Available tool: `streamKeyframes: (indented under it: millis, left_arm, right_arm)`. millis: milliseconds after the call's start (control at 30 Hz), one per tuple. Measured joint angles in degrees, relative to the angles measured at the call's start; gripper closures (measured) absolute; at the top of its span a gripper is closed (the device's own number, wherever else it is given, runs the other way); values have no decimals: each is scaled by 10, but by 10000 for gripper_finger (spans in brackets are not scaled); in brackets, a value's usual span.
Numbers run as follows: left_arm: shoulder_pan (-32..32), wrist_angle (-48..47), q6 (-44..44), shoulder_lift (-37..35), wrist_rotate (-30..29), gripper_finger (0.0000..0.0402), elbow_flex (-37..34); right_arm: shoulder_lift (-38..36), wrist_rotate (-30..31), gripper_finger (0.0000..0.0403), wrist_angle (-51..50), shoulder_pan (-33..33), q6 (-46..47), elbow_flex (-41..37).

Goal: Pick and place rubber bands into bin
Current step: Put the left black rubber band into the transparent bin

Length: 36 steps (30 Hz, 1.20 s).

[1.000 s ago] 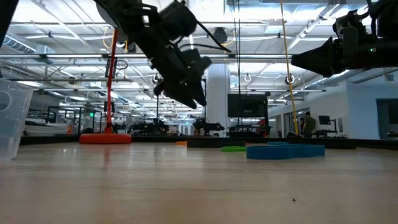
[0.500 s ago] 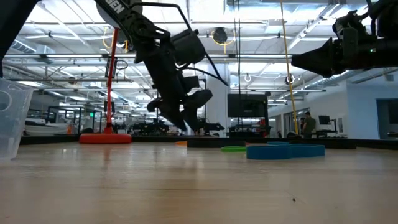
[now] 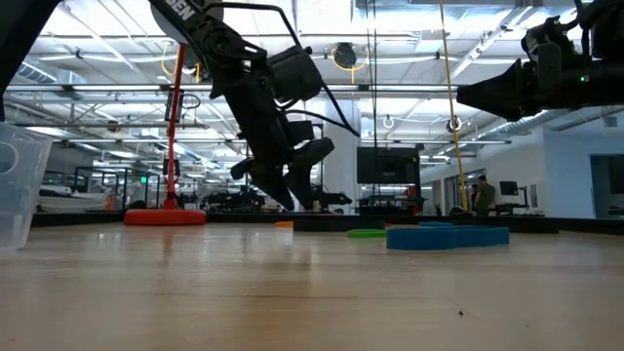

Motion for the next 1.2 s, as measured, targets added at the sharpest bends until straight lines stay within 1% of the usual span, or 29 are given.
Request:
streamKeyframes:
  millis: [100,267,533,600,700,867,967,1000,1067,1200]
  left_arm:
    - [0,-18,-8,9,0,220,0]
    - [0,-8,-13,36,0,220,0]
    - [1,-9,-10,35,2,224,0]
    - [1,-9,-10,35,2,236,0]
    - [1,-10,-10,35,0,269,0]
    - [1,-4,-5,35,0,340,0]
    - [0,4,31,35,2,386,0]
    - [-2,5,40,35,1,392,0]
    - [-6,4,60,34,-2,392,0]
    - [-16,-6,82,4,-12,396,-1]
  right_arm:
    - [0,0,273,0,0,0,0]
    - [1,0,273,1,0,0,0]
    - [8,1,273,2,0,0,0]
    - [10,1,273,2,0,-1,0]
    - [10,1,273,2,0,-1,0]
    - [10,1,273,2,0,-2,0]
    - [10,1,273,2,0,-2,0]
    - [10,1,273,2,0,-2,0]
    - [10,1,273,2,0,-2,0]
    - [10,2,273,1,0,-2,0]
